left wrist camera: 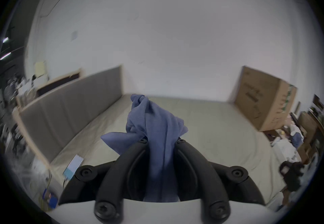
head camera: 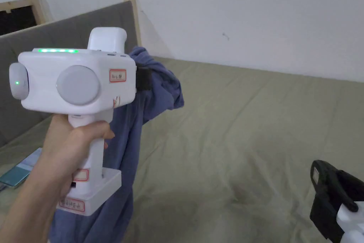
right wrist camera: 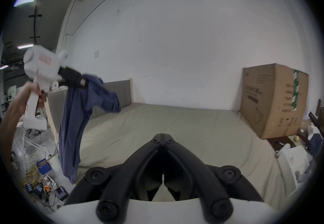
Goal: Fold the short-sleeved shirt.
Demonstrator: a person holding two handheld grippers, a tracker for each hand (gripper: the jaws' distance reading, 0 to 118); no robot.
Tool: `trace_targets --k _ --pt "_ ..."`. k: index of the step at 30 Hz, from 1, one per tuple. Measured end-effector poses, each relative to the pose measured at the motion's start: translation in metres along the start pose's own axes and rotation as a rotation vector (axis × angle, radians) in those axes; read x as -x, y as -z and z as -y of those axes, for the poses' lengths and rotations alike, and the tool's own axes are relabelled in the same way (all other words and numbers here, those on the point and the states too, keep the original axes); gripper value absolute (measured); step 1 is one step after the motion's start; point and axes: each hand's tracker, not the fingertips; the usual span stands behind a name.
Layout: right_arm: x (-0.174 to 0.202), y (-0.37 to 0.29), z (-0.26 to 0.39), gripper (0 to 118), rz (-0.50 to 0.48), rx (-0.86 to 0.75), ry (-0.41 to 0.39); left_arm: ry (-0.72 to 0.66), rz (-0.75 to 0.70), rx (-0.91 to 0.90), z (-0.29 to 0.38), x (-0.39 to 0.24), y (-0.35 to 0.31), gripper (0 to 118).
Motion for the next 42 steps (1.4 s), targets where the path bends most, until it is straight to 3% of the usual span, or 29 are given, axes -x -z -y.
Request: trace_targets --k 8,11,14,19,22,24,28,30,32,33,38,40,42 --pt "-0.065 -0.052 -0.012 0 0.190 -0.045 0.037 0.109 0.400 -0.071 -0.039 -0.153 -0.012 16" --pt "-0.089 -0.070 -0.012 0 0.252 -0.048 0.044 0.135 0.465 -0.023 -0.012 -0.204 0.006 16" --pt "-0.112 -0.083 -0.006 0 0.306 -0.027 0.054 0.033 0.597 0.131 0.040 -0.250 0.037 16" --pt "-0.141 -0.089 0.013 0 0.383 0.038 0.097 0.151 0.582 0.429 0.166 -0.321 0.093 16" --pt "-0.152 -0.086 0.027 0 0.400 0.075 0.127 0.102 0.623 0.629 0.251 -0.346 0.126 16" --pt "-0.156 -0.082 0.033 0 0.407 0.104 0.133 0.101 0.633 0.695 0.284 -0.355 0.134 17" --pt "-0.159 -0.076 0.042 0 0.406 0.142 0.114 0.109 0.631 0.661 0.288 -0.359 0.121 27" --pt "-0.160 -0.070 0.045 0 0.405 0.154 0.117 0.111 0.650 0.664 0.280 -0.355 0.123 62" --pt "-0.157 -0.067 0.046 0 0.393 0.160 0.132 0.090 0.645 0.654 0.272 -0.347 0.120 114" --pt "-0.156 -0.066 0.046 0 0.385 0.162 0.135 0.068 0.630 0.631 0.266 -0.338 0.117 118" --pt "-0.143 -0.060 0.045 0 0.349 0.168 0.099 -0.021 0.538 0.558 0.234 -0.272 0.104 117" --pt "-0.138 -0.060 0.045 0 0.330 0.165 0.086 -0.030 0.486 0.527 0.227 -0.235 0.098 107" --pt "-0.135 -0.058 0.046 0 0.314 0.163 0.090 -0.023 0.377 0.489 0.218 -0.201 0.090 42"
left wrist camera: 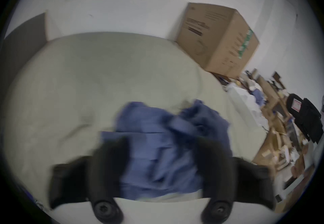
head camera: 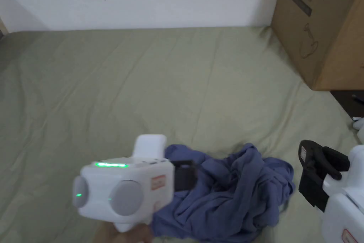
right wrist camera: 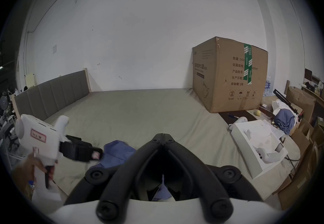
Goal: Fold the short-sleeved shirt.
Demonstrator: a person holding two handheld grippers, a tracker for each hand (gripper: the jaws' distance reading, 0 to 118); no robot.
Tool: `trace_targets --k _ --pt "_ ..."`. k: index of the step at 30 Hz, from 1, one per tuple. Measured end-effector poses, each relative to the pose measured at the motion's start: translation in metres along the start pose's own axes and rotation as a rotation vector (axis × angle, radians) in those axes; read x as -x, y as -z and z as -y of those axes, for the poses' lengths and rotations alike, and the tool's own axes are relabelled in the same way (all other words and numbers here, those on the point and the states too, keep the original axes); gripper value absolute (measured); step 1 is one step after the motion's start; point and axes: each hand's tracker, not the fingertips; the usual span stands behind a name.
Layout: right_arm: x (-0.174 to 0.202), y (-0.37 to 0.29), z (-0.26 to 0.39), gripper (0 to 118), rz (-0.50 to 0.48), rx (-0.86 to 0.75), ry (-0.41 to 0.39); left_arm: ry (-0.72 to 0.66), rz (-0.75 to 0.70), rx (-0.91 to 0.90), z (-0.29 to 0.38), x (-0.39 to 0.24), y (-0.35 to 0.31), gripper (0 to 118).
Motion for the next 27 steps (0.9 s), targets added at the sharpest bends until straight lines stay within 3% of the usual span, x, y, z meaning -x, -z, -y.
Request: trace_targets --k 1,2,8,14,16,18,19,27 --pt "0.001 0.001 0.001 0 -0.007 0.002 0.008 -0.003 -0.059 -0.011 0.001 0.011 -0.004 11" --pt "0.003 0.003 0.003 0 -0.016 0.009 0.021 -0.002 -0.122 -0.009 0.002 0.024 -0.005 3" --pt "0.007 0.015 0.013 0 -0.042 0.055 0.053 -0.076 -0.137 0.077 0.008 0.078 0.008 0" --pt "0.003 0.025 0.018 0 -0.034 0.087 0.045 0.009 -0.109 0.153 -0.005 0.060 0.054 5" --pt "0.001 0.027 0.019 0 -0.032 0.095 0.047 0.023 -0.098 0.165 -0.010 0.058 0.076 14" --pt "-0.003 0.030 0.021 0 -0.026 0.105 0.044 0.037 -0.105 0.225 -0.016 0.055 0.099 89" --pt "-0.004 0.030 0.021 0 -0.025 0.108 0.042 0.035 -0.110 0.229 -0.020 0.054 0.107 109" --pt "-0.010 0.043 0.032 0 -0.015 0.158 0.053 0.052 -0.073 0.209 -0.067 0.041 0.168 111"
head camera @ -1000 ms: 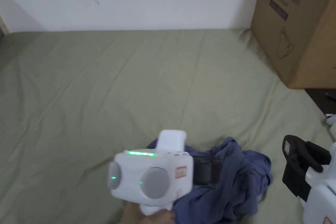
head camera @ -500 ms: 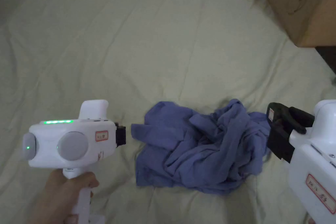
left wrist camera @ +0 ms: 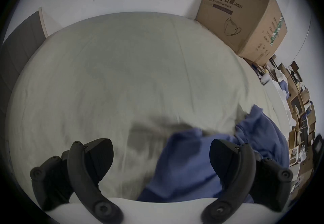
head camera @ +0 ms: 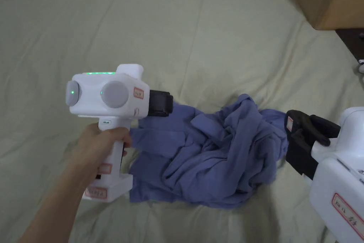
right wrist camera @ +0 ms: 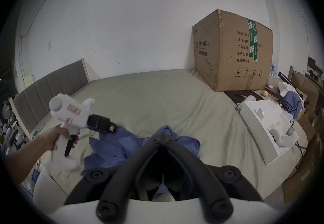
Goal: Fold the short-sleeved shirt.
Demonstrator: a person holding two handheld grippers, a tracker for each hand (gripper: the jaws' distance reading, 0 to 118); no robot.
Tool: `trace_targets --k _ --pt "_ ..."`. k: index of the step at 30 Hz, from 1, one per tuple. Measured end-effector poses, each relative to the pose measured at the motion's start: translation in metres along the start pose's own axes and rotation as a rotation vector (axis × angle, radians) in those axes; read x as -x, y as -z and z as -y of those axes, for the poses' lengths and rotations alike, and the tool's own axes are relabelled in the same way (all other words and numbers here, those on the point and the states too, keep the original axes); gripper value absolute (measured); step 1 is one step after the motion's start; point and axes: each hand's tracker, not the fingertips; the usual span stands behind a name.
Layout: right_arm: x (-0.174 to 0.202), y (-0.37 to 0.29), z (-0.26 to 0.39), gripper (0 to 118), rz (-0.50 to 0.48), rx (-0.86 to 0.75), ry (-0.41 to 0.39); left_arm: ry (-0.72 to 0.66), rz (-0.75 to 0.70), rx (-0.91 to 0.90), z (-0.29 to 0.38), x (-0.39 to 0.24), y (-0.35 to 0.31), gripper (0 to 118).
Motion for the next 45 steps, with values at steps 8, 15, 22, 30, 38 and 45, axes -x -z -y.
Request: trace_targets --k 8,15,22,30,38,45 --pt "-0.006 0.008 -0.001 0 0.024 0.032 -0.018 0.017 -0.066 0.016 0.015 -0.024 0.024 56" --pt "-0.016 0.018 -0.012 0 -0.022 0.082 -0.031 -0.064 -0.070 -0.008 0.017 -0.015 0.004 3" --pt "-0.024 0.069 -0.049 6 -0.153 0.222 -0.094 -0.050 -0.012 -0.064 0.013 -0.013 -0.024 3" --pt "-0.048 0.190 -0.047 112 -0.222 0.511 -0.126 0.048 -0.008 -0.120 0.025 -0.032 -0.061 3" --pt "-0.043 0.259 -0.024 68 -0.174 0.754 -0.088 0.102 -0.004 -0.122 0.031 -0.033 -0.072 3" --pt "-0.017 0.237 -0.037 10 -0.122 0.682 -0.189 0.115 -0.018 -0.129 0.033 -0.030 -0.075 3"
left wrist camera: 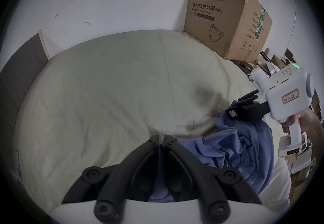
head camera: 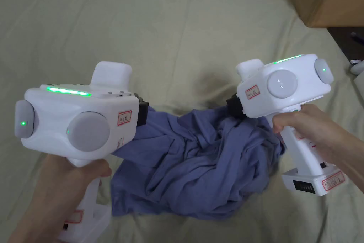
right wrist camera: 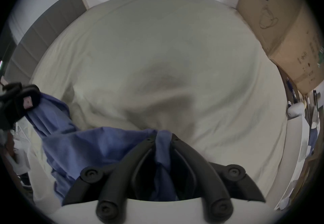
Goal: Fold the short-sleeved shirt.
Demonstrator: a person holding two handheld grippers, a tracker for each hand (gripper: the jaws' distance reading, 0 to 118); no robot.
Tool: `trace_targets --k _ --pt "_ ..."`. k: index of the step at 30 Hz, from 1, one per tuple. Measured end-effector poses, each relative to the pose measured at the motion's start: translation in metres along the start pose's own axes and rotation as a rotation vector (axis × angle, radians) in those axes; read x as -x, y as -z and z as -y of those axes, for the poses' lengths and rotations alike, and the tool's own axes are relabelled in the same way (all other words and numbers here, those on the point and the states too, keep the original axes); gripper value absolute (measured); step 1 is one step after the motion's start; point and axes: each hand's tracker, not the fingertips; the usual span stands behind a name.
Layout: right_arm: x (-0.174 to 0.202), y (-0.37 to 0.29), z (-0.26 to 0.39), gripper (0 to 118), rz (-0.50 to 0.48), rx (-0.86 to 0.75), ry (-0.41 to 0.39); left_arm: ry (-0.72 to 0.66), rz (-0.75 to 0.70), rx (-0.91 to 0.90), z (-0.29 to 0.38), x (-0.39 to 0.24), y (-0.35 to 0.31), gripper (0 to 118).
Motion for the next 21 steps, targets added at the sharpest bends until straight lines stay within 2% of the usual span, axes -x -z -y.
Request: trace_targets --k 1,5,7,10,12,16,21 --pt "-0.003 -0.008 -0.001 10 -0.033 -0.020 -0.006 -0.002 -0.002 -0.005 -0.001 0.001 -0.002 3" --pt "-0.017 -0.059 -0.013 10 -0.074 -0.154 0.088 -0.012 -0.025 -0.014 -0.011 0.008 -0.015 3" --pt "-0.025 -0.090 -0.018 10 -0.096 -0.211 0.101 -0.054 -0.033 -0.057 -0.017 0.013 -0.028 3" --pt "-0.041 -0.144 -0.023 10 -0.051 -0.318 0.097 -0.053 -0.099 -0.113 -0.031 0.020 -0.052 3" --pt "-0.052 -0.184 -0.022 10 -0.037 -0.400 0.126 -0.033 -0.174 -0.144 -0.043 0.029 -0.072 3" --pt "-0.064 -0.253 -0.017 10 0.003 -0.539 0.174 -0.107 -0.227 -0.261 -0.069 0.046 -0.120 3" --pt "-0.079 -0.321 -0.015 10 0.047 -0.673 0.221 -0.055 -0.354 -0.403 -0.104 0.053 -0.192 3"
